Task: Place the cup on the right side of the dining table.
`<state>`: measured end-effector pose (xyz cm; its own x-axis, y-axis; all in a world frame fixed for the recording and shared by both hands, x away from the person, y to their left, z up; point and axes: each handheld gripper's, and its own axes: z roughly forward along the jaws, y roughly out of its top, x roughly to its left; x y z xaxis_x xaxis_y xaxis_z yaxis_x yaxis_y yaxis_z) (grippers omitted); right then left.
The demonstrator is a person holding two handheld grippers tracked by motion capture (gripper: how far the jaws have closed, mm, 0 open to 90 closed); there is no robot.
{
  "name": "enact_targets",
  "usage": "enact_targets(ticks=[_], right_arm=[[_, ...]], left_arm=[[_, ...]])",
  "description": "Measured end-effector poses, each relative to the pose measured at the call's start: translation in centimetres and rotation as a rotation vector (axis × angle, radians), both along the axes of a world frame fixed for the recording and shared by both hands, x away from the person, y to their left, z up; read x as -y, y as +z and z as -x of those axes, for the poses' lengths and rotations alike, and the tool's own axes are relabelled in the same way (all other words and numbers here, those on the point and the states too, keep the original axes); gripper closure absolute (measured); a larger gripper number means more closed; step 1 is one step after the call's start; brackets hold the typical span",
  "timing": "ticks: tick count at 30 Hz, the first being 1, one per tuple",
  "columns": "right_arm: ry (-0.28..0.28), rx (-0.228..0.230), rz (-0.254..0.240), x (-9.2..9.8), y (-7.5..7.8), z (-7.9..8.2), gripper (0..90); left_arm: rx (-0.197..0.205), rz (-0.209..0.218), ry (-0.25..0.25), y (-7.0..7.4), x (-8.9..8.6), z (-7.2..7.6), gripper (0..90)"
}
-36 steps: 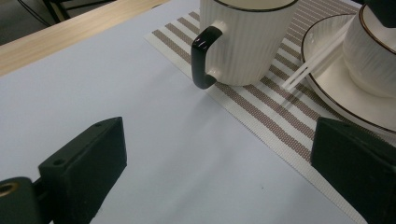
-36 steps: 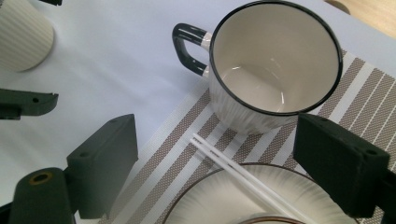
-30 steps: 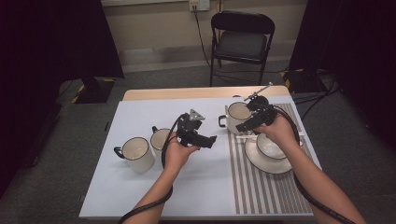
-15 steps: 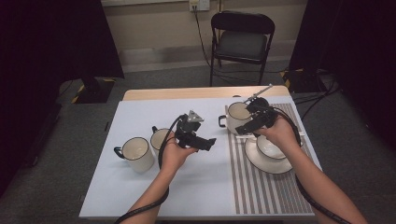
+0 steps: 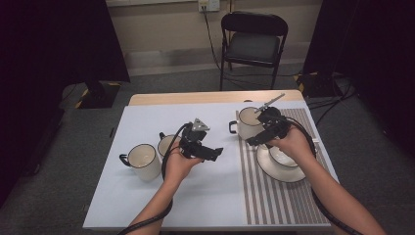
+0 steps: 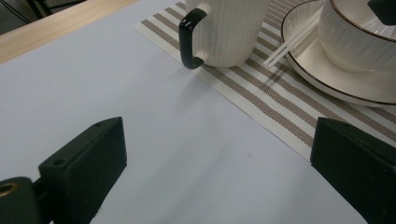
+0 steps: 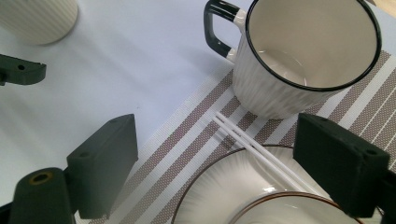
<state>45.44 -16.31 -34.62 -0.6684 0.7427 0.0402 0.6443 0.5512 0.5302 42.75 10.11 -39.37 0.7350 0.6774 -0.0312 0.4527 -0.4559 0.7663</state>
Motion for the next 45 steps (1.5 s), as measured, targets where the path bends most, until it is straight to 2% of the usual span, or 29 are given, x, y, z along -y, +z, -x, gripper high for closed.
enact_targets(ticks=[7,15,21,27,34,38,45], right_arm=[[0.011,-0.004,0.004,-0.1,-0.2,0.4,13.0],[0.018,-0.007,0.006,-0.1,-0.6,0.8,13.0],[0.029,-0.006,0.005,-0.1,-0.7,1.1,13.0],[0.044,0.004,-0.003,-0.5,-0.7,1.8,13.0],[0.071,-0.008,0.003,-0.8,-1.0,2.4,13.0],[0.076,-0.010,0.002,-0.6,-1.2,2.7,13.0],[0.075,-0.012,-0.007,-0.1,-1.7,3.1,13.0]], left_arm=[[-0.008,0.027,-0.021,0.0,0.2,0.4,3.2],[-0.007,0.024,-0.029,0.0,0.1,0.7,3.2],[-0.014,0.041,-0.034,-0.1,-0.2,1.1,3.2],[-0.012,0.040,-0.029,-0.1,-0.7,1.1,3.1],[-0.010,0.040,-0.032,-0.2,-1.0,1.4,3.1],[-0.021,0.045,-0.028,-0.4,-1.0,1.6,3.1],[-0.016,0.040,-0.036,-0.6,-1.2,1.9,3.1]])
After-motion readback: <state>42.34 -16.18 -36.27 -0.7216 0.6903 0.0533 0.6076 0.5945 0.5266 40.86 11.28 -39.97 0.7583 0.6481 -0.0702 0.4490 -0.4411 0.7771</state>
